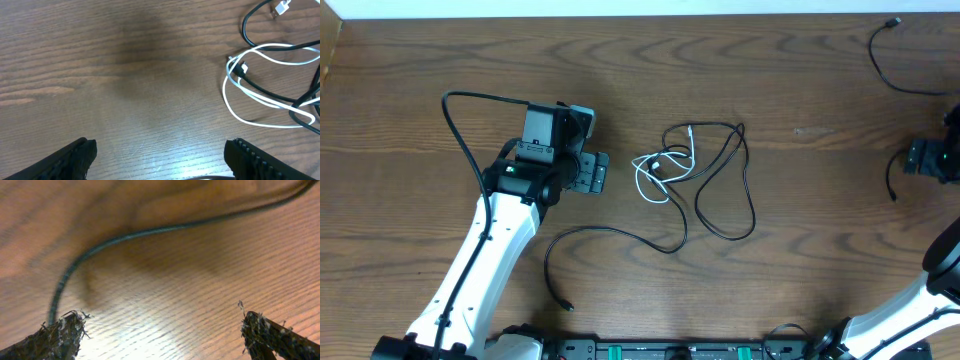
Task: Untangle cables
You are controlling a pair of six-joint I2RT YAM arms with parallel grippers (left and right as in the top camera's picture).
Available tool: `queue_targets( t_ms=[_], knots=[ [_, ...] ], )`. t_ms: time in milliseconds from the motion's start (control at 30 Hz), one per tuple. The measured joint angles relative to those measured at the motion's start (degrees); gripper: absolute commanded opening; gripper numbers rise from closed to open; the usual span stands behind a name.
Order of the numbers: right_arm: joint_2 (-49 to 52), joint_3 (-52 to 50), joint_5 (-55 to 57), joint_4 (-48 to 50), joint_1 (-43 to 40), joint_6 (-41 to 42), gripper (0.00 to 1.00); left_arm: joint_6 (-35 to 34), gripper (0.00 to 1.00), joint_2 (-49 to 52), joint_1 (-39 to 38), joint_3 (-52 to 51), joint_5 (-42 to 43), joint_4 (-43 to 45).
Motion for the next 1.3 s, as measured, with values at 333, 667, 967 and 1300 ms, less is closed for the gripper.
queue_targets(
  t_ms=[333,667,967,1300],
  knots=[
    [0.0,-5.9,-0.4,8.2,-1.4,-1.2,0.99,0.0,0.87,0.0,0.0,0.0,0.0,0.0],
    [-0.5,-11.2,-5.4,19.2,-1.5,-1.4,0.99,0.0,0.87,0.0,0.0,0.0,0.0,0.0],
    [1.0,-12.6,-10.5,24.9,-1.5,-0.8,0.98,0.0,0.87,0.0,0.0,0.0,0.0,0.0],
    [8.4,-10.2,-16.5,38.7,-1.2,3.4,0.93,0.0,0.87,0.0,0.0,0.0,0.0,0.0]
  ],
)
